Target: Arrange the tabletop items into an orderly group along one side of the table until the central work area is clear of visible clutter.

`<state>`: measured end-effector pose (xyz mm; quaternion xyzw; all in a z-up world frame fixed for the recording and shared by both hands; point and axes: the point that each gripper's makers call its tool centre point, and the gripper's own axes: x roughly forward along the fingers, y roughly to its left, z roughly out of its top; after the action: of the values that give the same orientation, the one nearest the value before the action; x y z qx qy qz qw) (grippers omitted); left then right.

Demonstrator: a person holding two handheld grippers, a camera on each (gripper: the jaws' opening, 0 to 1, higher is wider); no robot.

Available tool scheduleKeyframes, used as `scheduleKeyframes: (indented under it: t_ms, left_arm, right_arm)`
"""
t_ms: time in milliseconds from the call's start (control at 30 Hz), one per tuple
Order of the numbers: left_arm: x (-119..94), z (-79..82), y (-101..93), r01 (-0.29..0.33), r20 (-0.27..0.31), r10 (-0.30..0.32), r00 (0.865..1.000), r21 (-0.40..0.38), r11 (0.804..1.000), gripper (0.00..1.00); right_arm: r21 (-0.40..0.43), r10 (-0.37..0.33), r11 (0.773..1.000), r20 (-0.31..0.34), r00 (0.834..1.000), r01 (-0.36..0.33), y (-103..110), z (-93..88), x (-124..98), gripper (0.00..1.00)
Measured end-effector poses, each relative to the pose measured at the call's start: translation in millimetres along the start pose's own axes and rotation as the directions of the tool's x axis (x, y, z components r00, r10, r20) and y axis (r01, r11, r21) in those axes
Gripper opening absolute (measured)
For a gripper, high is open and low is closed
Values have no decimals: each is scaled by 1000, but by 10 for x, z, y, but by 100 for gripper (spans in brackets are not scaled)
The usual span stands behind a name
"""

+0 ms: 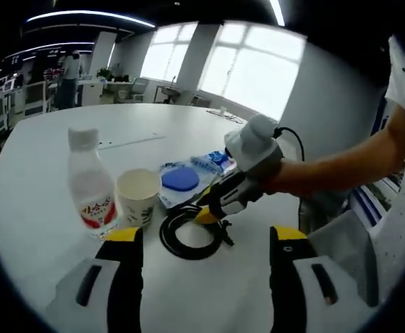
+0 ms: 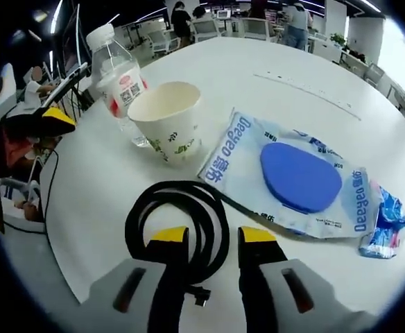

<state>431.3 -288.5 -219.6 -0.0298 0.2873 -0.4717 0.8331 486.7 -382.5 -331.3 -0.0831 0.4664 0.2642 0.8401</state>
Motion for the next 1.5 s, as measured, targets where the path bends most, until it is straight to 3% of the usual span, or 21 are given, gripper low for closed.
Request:
scheduleKeyframes:
  t_ms: [533,867,1200,1233,1267,1333,1400,1500]
  left_arm:
    - [153,-132,26,-16,-33,15,999,-32,999,70]
    - [299,-268,197,-114,-90,107,990,-75,991,59]
    - [544,-366,356,-233,-181,215,960,-84,969,52]
    - [539,-452,389,-259,-235,236,943,-70,963,51]
    - [592,-433,395,-261,-220,242,945,-61,963,50]
    - [619,-476,424,-288,-247,262,933,-75,955,48]
    - [656,-456,429,-295,-235,268,934,-89,951,47]
    - [709,-520,461,-321,-267,291,919,-78,944,44]
  right_arm:
    - [-12,-31,999,-8,999,31,-13,-39,30,15]
    - [-27,-34,999,-12,999,34,-14,-63,25,11]
    - [-33,-37,999,-5,999,37,-19,-64,26,11]
    - [-33,-38,999,-5,999,37,-18,-64,25,11]
    - [-34,-38,999,-5,999,38,-20,-64,25,11]
    - [-32,-39,999,-3,999,38,-21,-62,26,11]
    - [-34,-39,999,-2,999,39,-23,-62,26,11]
    - [-36,-40,999,1,999,40,-25,-62,25,11]
